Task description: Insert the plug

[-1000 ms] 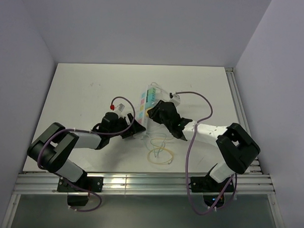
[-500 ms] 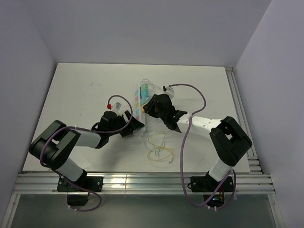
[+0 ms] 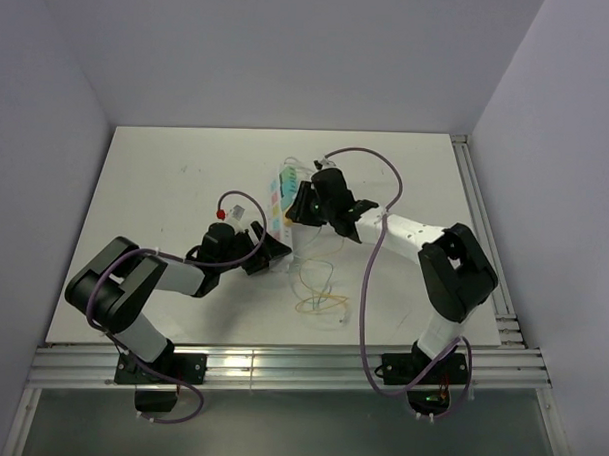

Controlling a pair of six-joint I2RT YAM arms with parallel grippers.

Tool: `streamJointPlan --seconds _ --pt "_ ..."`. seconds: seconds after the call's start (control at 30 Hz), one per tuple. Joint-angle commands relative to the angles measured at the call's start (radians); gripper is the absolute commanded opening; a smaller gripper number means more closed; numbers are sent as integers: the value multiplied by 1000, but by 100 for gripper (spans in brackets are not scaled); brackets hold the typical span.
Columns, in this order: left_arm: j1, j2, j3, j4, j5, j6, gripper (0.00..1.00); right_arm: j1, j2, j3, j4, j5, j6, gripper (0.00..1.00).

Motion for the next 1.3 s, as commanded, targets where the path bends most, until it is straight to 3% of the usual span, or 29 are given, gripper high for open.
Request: streamJointPlan --seconds 0.0,0.33,0.6,0.67,0.8,0.97,1.17,1.2,1.27 --pt "-37 37 -9 -13 137 74 0 21 79 -1 -93 -118 -39 0" --pt "-37 25 -9 -28 127 77 0 91 159 -26 -42 0 38 0" --pt "-39 22 -4 -60 104 88 0 113 151 -59 2 -18 37 0" --pt "-37 16 2 -97 90 93 0 104 107 -67 2 -23 21 9" --pt "-36 -3 28 -169 45 99 0 90 38 -55 16 -29 -19 50" --pt "-19 -26 66 -256 13 91 0 84 -30 -33 -28 -50 -39 69" --pt "-8 -43 140 -393 -85 97 0 85 -165 -118 -8 -72 -9 79" --pt "-5 -41 154 -461 -106 102 0 85 -188 -141 -11 -72 -6 91" --pt "0 -38 210 -534 -169 140 0 87 -263 -164 -27 -90 1 91"
